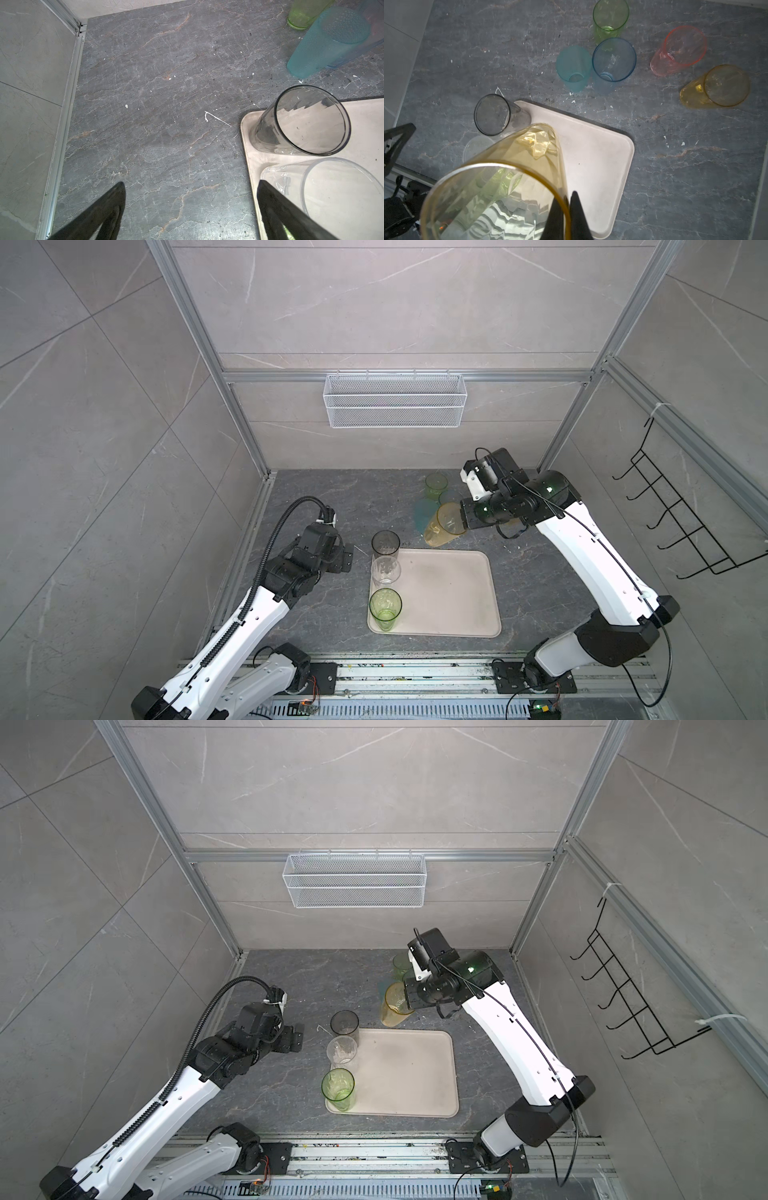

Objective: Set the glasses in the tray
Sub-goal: 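Lift the yellow cup and carry it over the tray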

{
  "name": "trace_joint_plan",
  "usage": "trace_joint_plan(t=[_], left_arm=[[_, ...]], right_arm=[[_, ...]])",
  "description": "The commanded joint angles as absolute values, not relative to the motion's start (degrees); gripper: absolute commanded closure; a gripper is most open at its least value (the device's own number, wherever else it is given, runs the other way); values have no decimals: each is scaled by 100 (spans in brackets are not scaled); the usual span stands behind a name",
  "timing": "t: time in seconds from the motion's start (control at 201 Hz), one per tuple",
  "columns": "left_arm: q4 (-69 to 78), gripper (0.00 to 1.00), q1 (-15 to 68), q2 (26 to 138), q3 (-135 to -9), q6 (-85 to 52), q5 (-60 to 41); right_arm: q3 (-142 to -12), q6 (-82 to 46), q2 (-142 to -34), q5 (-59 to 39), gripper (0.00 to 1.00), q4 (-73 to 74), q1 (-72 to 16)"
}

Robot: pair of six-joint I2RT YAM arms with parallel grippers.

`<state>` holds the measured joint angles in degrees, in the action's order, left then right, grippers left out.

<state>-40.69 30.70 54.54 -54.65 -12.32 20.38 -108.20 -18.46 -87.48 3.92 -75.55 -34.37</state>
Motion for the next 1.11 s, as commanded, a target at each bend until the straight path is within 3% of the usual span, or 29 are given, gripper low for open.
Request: trace_joint_plan(t=[0.0, 0.378, 1.1], left_arm=[[-4017, 2, 3050, 5356, -5475, -1185, 1964], [-4025, 2, 3049, 5353, -5463, -1200, 1927], [-4034, 2, 3050, 5458, -5477, -1190, 1907]], right_arm=[[-10340, -2132, -8507, 580, 100, -7472, -3549], [-8898, -2589, -8424, 632, 100, -6557, -3606], [-8727, -2678, -9451, 1028, 100, -6000, -3674]])
